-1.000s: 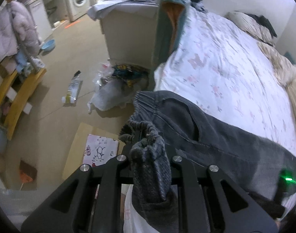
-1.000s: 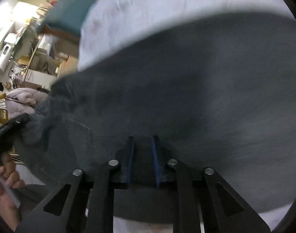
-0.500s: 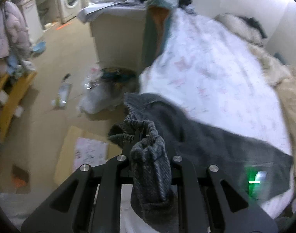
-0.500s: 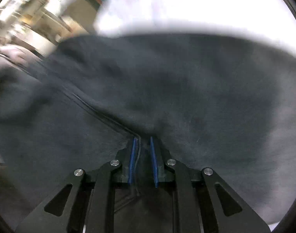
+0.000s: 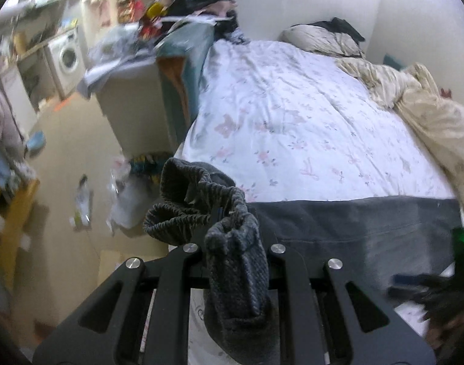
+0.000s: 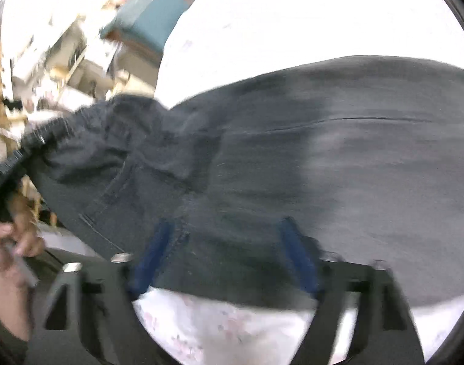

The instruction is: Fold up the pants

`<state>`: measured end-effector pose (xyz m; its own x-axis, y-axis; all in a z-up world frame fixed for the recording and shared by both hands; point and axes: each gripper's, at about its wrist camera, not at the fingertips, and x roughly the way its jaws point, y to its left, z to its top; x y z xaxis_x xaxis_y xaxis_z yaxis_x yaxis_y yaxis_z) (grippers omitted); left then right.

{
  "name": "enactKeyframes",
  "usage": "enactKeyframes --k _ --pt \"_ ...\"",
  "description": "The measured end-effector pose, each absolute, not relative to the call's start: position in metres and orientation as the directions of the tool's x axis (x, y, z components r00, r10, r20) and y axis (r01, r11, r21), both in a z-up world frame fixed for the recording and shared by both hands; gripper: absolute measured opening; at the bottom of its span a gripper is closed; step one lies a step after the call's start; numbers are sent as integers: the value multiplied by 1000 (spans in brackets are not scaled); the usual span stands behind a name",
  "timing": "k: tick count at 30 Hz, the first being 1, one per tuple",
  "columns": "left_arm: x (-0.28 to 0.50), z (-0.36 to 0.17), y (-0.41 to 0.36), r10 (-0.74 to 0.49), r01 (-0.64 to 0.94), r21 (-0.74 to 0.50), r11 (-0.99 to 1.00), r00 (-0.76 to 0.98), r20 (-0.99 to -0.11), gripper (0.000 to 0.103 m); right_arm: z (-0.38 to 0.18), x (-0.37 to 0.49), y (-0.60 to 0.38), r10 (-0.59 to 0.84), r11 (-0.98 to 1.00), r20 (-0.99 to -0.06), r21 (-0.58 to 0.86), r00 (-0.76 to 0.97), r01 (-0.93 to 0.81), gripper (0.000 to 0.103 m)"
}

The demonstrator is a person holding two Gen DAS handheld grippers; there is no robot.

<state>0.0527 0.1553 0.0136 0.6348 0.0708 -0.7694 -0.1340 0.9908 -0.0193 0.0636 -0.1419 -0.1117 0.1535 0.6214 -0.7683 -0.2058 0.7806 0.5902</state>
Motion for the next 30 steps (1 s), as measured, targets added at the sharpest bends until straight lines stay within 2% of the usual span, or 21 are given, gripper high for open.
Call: enactKeyframes --k 4,9,12,16,18,20,21,22,24,26,28,29,30 --pt "59 21 102 90 -68 61 996 641 -762 12 -101 75 -204 583 810 -770 574 260 -116 83" --pt "67 11 2 71 74 156 985 649 -757 12 -78 81 -285 595 726 -679 684 431 74 83" --pt "61 -23 -69 52 209 237 949 635 -771 13 -76 81 -321 580 668 -652 724 488 172 82" --pt "61 -89 -130 -50 379 161 911 490 -870 13 -73 78 -348 556 626 -626 748 546 221 82" --pt "50 -115 -151 -51 476 188 859 444 -895 15 -78 77 -346 560 626 -632 746 535 227 82" --pt "43 -123 -154 -44 522 231 821 461 -886 21 -83 75 -344 578 620 -635 750 512 231 82" --pt "45 -124 -148 -65 522 193 831 436 -897 35 -85 76 -338 588 613 -630 757 507 229 82" --pt "51 -123 -139 -86 495 133 859 394 -915 60 -85 78 -332 598 610 -626 760 500 222 82" --pt "55 -109 -116 -198 431 -37 902 334 -921 79 -80 80 -331 612 620 -623 760 487 194 82" --pt "51 -83 -91 -322 413 -175 894 321 -891 79 -76 82 -324 613 644 -630 748 477 161 82" --pt "41 -46 -55 -387 388 -230 893 399 -831 81 -75 83 -317 603 670 -645 729 469 141 82" --pt "35 -34 -38 -385 361 -230 904 452 -804 85 -76 83 -311 603 683 -657 718 453 131 82" --pt "31 -22 -13 -353 307 -215 927 520 -778 95 -79 82 -307 607 692 -666 711 434 125 82"
